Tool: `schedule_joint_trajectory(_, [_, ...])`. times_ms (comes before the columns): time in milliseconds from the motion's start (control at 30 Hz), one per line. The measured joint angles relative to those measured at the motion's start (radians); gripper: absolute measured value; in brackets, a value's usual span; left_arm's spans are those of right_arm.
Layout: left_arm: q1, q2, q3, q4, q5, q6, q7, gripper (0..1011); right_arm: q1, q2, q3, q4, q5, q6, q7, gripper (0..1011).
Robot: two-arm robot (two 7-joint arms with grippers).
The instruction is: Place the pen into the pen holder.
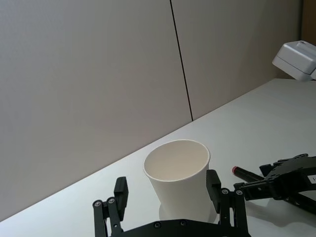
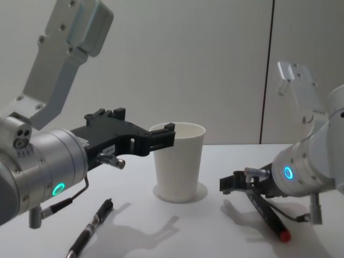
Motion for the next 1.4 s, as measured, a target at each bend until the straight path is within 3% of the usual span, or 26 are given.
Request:
schedule_joint_trajectory(300, [0.0,0.0,0.0,0.0,0.0,0.0,0.0,1009,0.024,-0.012,0.007,0.04,-0.008,0.006,0.007,679])
schedule_joint_trajectory(333, [0.0,0.0,0.0,0.0,0.0,0.0,0.0,1009,0.026,-0.013,0.008,0.042,-0.008,0.007,0.006,610])
schedule_joint_trajectory(767, [0.0,0.0,0.0,0.0,0.0,0.0,0.0,1009,0.05,-0.031,0.024,0.076,0.003,0.052,-0.045,190])
schedule_joint_trajectory(1033, [0.0,0.0,0.0,0.0,0.0,0.0,0.0,1009,0.05,-0.037,0.026,0.077,-0.003,0.063,-0.058,172])
schedule_joint_trajectory(1400, [0.0,0.0,0.0,0.0,0.0,0.0,0.0,1009,0.024,-0.03,0.012,0.033,-0.071,0.025,-0.029,172])
